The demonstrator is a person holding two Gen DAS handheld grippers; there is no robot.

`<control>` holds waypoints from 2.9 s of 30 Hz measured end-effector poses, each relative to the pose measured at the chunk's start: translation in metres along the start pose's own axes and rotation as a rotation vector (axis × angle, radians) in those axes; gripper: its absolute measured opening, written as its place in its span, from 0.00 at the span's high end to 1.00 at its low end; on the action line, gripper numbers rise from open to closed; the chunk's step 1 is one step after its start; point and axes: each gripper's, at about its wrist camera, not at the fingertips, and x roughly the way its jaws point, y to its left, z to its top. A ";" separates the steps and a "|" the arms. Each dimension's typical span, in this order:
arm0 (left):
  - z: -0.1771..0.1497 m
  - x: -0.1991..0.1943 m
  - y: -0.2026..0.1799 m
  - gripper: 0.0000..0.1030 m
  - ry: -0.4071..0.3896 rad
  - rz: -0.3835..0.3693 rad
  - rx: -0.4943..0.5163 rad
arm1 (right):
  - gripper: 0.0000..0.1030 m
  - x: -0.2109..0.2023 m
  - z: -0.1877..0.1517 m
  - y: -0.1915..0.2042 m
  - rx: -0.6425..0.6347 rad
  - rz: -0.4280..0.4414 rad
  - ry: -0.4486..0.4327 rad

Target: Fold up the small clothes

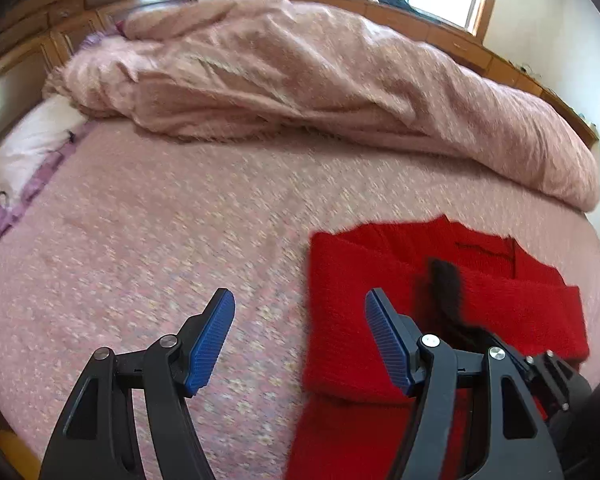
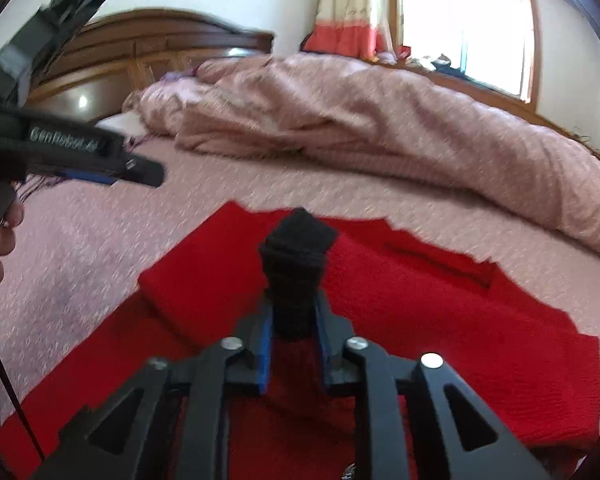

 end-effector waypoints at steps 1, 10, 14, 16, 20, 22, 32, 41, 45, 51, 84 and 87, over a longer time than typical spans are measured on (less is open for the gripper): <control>-0.001 0.003 -0.002 0.39 0.023 -0.018 -0.003 | 0.62 -0.001 0.000 0.002 -0.009 0.007 -0.003; -0.019 0.017 -0.009 0.39 0.124 -0.160 0.002 | 0.31 -0.068 -0.018 -0.028 -0.051 -0.041 -0.032; -0.022 0.020 -0.018 0.39 0.116 -0.218 0.022 | 0.31 -0.094 -0.052 -0.086 -0.013 -0.176 0.046; -0.020 0.024 -0.028 0.39 0.129 -0.264 0.024 | 0.31 -0.107 -0.069 -0.119 0.032 -0.235 0.060; -0.014 0.037 -0.053 0.39 0.156 -0.312 0.023 | 0.31 -0.128 -0.102 -0.177 0.149 -0.316 0.099; -0.013 0.055 -0.070 0.39 0.209 -0.279 0.027 | 0.31 -0.138 -0.114 -0.197 0.181 -0.342 0.104; -0.032 0.060 -0.102 0.91 0.161 -0.173 0.148 | 0.31 -0.152 -0.134 -0.238 0.253 -0.374 0.084; -0.025 0.043 -0.080 0.95 0.157 -0.294 0.051 | 0.44 -0.126 -0.123 -0.219 0.164 -0.369 0.094; -0.032 0.030 -0.082 0.95 0.147 -0.301 0.086 | 0.50 -0.125 -0.124 -0.224 0.191 -0.445 0.117; -0.046 0.046 -0.090 0.91 0.150 -0.198 0.163 | 0.50 -0.120 -0.131 -0.229 0.225 -0.453 0.153; -0.204 -0.057 0.056 0.70 0.266 -0.361 -0.150 | 0.20 -0.208 -0.243 -0.164 0.814 0.216 0.039; -0.220 -0.065 0.066 0.70 0.282 -0.386 -0.208 | 0.20 -0.210 -0.247 -0.157 0.841 0.227 0.044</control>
